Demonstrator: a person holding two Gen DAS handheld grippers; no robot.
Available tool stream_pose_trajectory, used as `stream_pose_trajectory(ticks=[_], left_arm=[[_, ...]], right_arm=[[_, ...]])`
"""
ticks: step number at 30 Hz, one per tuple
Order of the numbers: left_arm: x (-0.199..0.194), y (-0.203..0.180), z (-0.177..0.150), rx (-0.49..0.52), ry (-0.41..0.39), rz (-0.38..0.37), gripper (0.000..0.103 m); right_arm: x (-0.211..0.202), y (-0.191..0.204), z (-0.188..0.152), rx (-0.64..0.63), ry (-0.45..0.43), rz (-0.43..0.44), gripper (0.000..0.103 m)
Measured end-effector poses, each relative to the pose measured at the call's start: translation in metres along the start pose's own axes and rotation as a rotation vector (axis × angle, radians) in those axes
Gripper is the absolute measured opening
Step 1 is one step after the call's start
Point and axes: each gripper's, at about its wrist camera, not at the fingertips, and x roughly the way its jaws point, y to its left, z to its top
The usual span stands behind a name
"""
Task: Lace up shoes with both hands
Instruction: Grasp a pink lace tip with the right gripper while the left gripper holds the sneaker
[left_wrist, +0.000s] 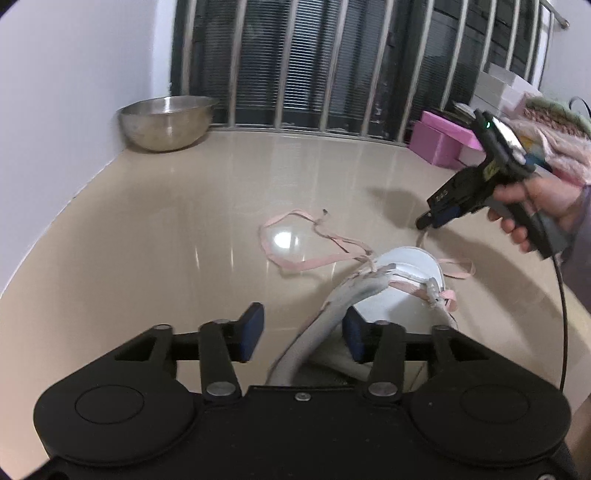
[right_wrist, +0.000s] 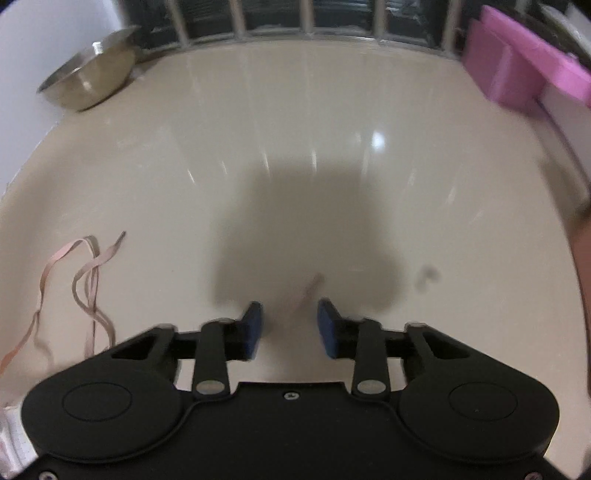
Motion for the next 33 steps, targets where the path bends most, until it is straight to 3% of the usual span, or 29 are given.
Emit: stream_pose_trajectory(ticks=[1,5,10,16,17,19,20,23,26,27,28,33], left_arm=[[-0.008,0.003,0.0,-0.013,-0.013,-0.007,0.05],[-0.036,0.009,0.01,-0.063,-0.105,-0.046,0.06],[-0.022,-0.011,0.036,-0.1,-0.067,-0.218,0.062],[0.019,-0.068,0.059,-0.064,0.024,-0.455,0.06],[0.024,-0.074,0.06,-0.076,0.039,-0.493,0.059],[0.031,-0.082,0.059,-0.11,0.072,-0.58,0.039],[0.034,-0.085,0.059,-0.129,0.086,-0.614,0.039],[0.039,-0.089,0.057,-0.172,0.1,-0.652,0.036],[0.044,-0.091,0.054,-0.224,0.139,-0.671,0.02],[0.046,-0.091,0.053,-0.243,0.148,-0.676,0.007],[0.046,-0.09,0.052,-0.267,0.151,-0.677,0.003],[0.047,-0.087,0.053,-0.35,0.144,-0.673,0.002]], right_arm=[[0.002,0.004,0.0,-0.023,-0.008,0.004,0.002],[0.009,0.021,-0.001,-0.114,-0.043,0.021,0.0],[-0.085,0.048,-0.076,-0.281,-0.419,0.129,0.0],[-0.164,0.06,-0.168,-0.28,-0.576,0.122,0.0],[-0.172,0.063,-0.182,-0.276,-0.599,0.125,0.0],[-0.179,0.062,-0.198,-0.264,-0.622,0.117,0.0],[-0.181,0.062,-0.204,-0.26,-0.622,0.11,0.0],[-0.196,0.05,-0.212,-0.231,-0.636,0.123,0.0],[-0.199,0.047,-0.22,-0.222,-0.666,0.145,0.0],[-0.2,0.047,-0.224,-0.218,-0.673,0.147,0.0],[-0.201,0.048,-0.227,-0.213,-0.679,0.149,0.0],[-0.197,0.048,-0.228,-0.2,-0.691,0.158,0.002]])
